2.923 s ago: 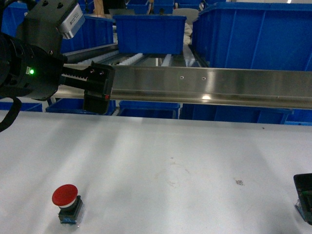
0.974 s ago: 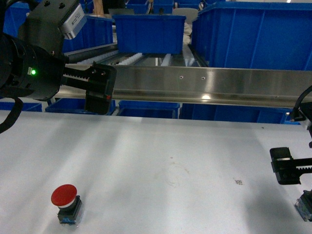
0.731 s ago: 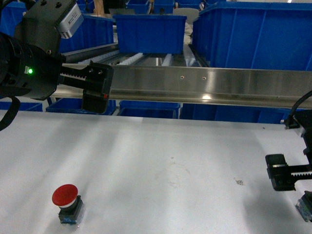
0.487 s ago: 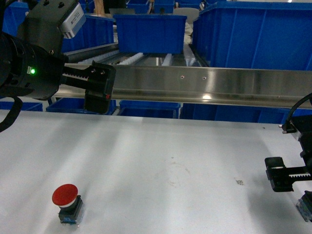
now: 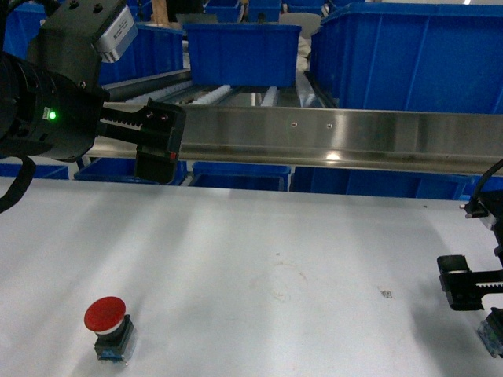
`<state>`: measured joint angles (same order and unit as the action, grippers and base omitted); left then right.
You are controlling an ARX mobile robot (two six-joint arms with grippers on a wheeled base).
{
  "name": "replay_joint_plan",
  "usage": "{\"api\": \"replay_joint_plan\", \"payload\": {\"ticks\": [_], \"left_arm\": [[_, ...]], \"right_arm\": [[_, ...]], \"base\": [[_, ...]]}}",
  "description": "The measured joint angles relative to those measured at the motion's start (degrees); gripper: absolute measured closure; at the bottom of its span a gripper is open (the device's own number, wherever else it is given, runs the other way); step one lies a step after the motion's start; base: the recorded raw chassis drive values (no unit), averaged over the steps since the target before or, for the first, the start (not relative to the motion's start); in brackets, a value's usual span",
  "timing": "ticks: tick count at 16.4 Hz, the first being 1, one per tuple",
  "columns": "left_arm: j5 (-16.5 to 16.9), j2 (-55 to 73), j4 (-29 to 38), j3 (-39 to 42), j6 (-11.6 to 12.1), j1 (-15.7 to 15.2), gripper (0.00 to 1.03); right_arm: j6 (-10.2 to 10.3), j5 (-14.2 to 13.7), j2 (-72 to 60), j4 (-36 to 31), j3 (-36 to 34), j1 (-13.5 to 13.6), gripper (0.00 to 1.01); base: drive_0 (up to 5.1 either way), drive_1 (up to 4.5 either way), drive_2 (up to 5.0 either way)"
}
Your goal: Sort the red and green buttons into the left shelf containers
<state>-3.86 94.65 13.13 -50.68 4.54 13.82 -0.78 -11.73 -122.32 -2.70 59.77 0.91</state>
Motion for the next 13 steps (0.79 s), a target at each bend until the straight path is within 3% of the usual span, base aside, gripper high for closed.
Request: {"api": "replay_joint_plan", "payload": {"ticks": [5,8,11,13], "left_arm": [[0.00,0.00,0.02,0.00,0.00,0.00,0.05],[-0.02,0.00,0.02,0.00,0.00,0.00,0.05],[-0.02,0.00,0.02,0.00,0.00,0.00,0.05],[-0.02,0.00,0.02,0.00,0.00,0.00,0.05]], "right_arm": [[-0.09,2.01,3.58,-3.52,-6.54,-0.92,0.03],[0.35,1.88,3.48,-4.22,-6.67,0.59,0.05],[0.28,1.18,3.76,-3.13,-6.82,1.07,0.34],[0.28,1.03,4.00,-2.91,-6.97,0.98,0.63]], "base": [[0.0,0.00,0.0],[0.0,0.00,0.0],[0.0,0.00,0.0],[0.0,0.00,0.0]]}}
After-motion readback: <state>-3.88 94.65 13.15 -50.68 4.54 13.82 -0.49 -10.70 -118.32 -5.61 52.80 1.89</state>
